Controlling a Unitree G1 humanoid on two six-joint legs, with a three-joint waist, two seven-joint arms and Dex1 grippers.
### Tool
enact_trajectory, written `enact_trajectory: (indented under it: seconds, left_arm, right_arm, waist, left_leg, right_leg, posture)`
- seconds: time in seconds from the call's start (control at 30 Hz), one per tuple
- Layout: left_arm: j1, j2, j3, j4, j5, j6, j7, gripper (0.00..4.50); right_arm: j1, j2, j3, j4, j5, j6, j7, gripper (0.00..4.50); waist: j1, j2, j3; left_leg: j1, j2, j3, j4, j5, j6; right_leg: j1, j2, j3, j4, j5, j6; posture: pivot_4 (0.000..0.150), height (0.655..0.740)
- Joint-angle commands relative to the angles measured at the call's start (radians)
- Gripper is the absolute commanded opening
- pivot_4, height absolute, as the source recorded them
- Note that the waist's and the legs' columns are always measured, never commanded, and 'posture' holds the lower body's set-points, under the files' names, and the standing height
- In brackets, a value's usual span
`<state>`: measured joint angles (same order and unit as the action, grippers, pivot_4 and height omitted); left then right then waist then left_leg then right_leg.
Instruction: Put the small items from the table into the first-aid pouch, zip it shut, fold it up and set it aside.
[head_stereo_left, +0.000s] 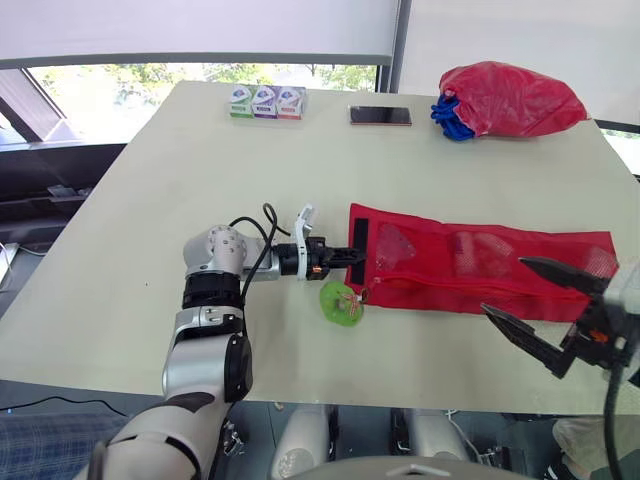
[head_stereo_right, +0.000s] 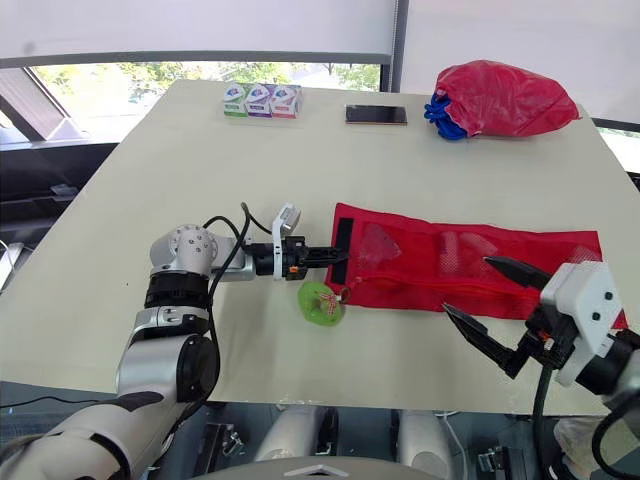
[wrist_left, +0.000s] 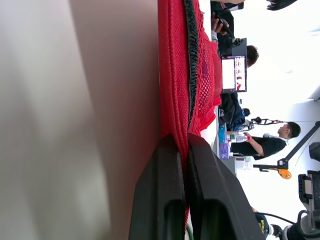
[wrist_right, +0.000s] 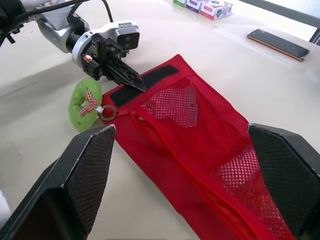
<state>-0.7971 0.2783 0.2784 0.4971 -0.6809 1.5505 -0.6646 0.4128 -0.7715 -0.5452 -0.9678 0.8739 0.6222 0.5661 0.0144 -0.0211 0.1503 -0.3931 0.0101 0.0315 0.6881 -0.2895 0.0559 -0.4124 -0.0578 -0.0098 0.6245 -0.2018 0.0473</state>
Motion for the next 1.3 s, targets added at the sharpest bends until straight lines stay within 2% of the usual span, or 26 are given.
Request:
enact_trajectory:
  seconds: [0.03,0.13,0.23,0.43,0.67,1.0,1.13,1.2,1.23,1.27,1.3]
  left_arm:
    - [-0.017,-0.012,0.040,-0.040,-0.033,0.023,0.013,0.06]
    - [-0.008,-0.024,0.046,-0.048,-0.028,0.015,0.034,0.06]
    - [0.007,-0.034,0.031,-0.066,-0.013,-0.020,0.056,0.06]
    - [-0.004,-0.079,0.075,0.026,0.022,-0.156,0.139,0.06]
    - [-0.032,-0.141,0.066,0.102,0.024,-0.246,0.154,0.06]
    - [-0.048,-0.137,0.087,0.172,0.016,-0.281,0.156,0.06]
    - [-0.043,-0.134,0.080,0.172,0.016,-0.285,0.149,0.06]
    - [-0.040,-0.130,0.080,0.175,0.019,-0.293,0.146,0.00]
    - [-0.040,-0.129,0.080,0.177,0.019,-0.296,0.145,0.00]
    - [-0.038,-0.126,0.082,0.178,0.019,-0.298,0.146,0.00]
    - [-0.036,-0.124,0.083,0.179,0.018,-0.300,0.146,0.00]
  right_arm:
    - [-0.071,-0.024,0.114,-0.051,0.036,0.029,-0.043,4.50]
    - [-0.250,-0.030,0.305,-0.010,0.005,0.075,-0.068,4.50]
    - [-0.435,0.021,0.496,0.065,-0.019,0.123,-0.079,4.50]
    - [-0.615,0.064,0.792,0.269,-0.231,0.070,0.046,4.50]
    - [-0.779,0.166,0.957,0.466,-0.406,0.041,0.112,4.50]
    - [-0.884,0.275,1.114,0.662,-0.623,0.016,0.146,4.50]
    - [-0.904,0.278,1.170,0.719,-0.709,0.026,0.160,4.50]
    - [-0.908,0.264,1.185,0.731,-0.754,0.027,0.164,3.96]
    - [-0.907,0.261,1.186,0.732,-0.766,0.024,0.169,3.86]
    - [-0.903,0.260,1.180,0.726,-0.772,0.023,0.173,3.29]
    - [-0.899,0.261,1.174,0.721,-0.777,0.022,0.176,3.02]
  waist:
    - [0.000,0.000,0.000]
    - [-0.001,0.000,0.000]
    - [-0.003,-0.001,0.000]
    - [0.003,-0.001,0.000]
    - [0.004,0.000,-0.001]
    - [0.000,0.001,-0.001]
    - [0.000,0.001,-0.002]
    - [0.000,0.002,-0.002]
    - [0.000,0.002,-0.002]
    - [0.000,0.002,-0.003]
    - [0.000,0.002,-0.003]
  left_leg:
    - [0.000,0.000,0.000,0.000,0.000,0.000]
    - [0.000,0.000,0.000,0.000,0.000,0.000]
    - [0.001,0.000,0.000,0.000,0.000,-0.001]
    - [-0.001,-0.002,-0.003,0.000,0.003,-0.004]
    - [0.000,-0.004,-0.004,0.001,0.004,-0.003]
    - [0.000,-0.005,-0.005,0.000,0.005,-0.004]
    - [0.000,-0.005,-0.005,0.000,0.005,-0.004]
    - [0.000,-0.005,-0.005,0.000,0.005,-0.004]
    - [0.000,-0.005,-0.005,0.000,0.005,-0.004]
    - [0.000,-0.005,-0.005,0.000,0.005,-0.004]
    - [0.000,-0.005,-0.005,0.000,0.005,-0.004]
  right_leg:
    - [0.000,0.000,0.000,0.000,0.000,0.000]
    - [0.000,0.000,0.000,0.000,0.000,0.000]
    - [0.000,0.000,0.000,0.001,0.000,0.000]
    - [0.000,-0.002,-0.003,0.000,0.000,0.000]
    - [0.001,-0.004,-0.003,0.001,0.002,0.003]
    - [0.001,-0.005,-0.004,0.002,0.003,0.003]
    - [0.001,-0.005,-0.005,0.002,0.003,0.004]
    - [0.001,-0.005,-0.005,0.002,0.003,0.004]
    - [0.001,-0.005,-0.005,0.002,0.003,0.004]
    - [0.001,-0.005,-0.005,0.002,0.003,0.004]
    - [0.001,-0.005,-0.005,0.002,0.003,0.004]
  posture:
    - [0.150,0.7400]
    - [0.150,0.7400]
    - [0.150,0.7400]
    - [0.150,0.7400]
    - [0.150,0.7400]
    - [0.150,0.7400]
    - [0.150,0.7400]
    - [0.150,0.7400]
    - [0.150,0.7400]
    - [0.150,0.7400]
    - [0.150,0.7400]
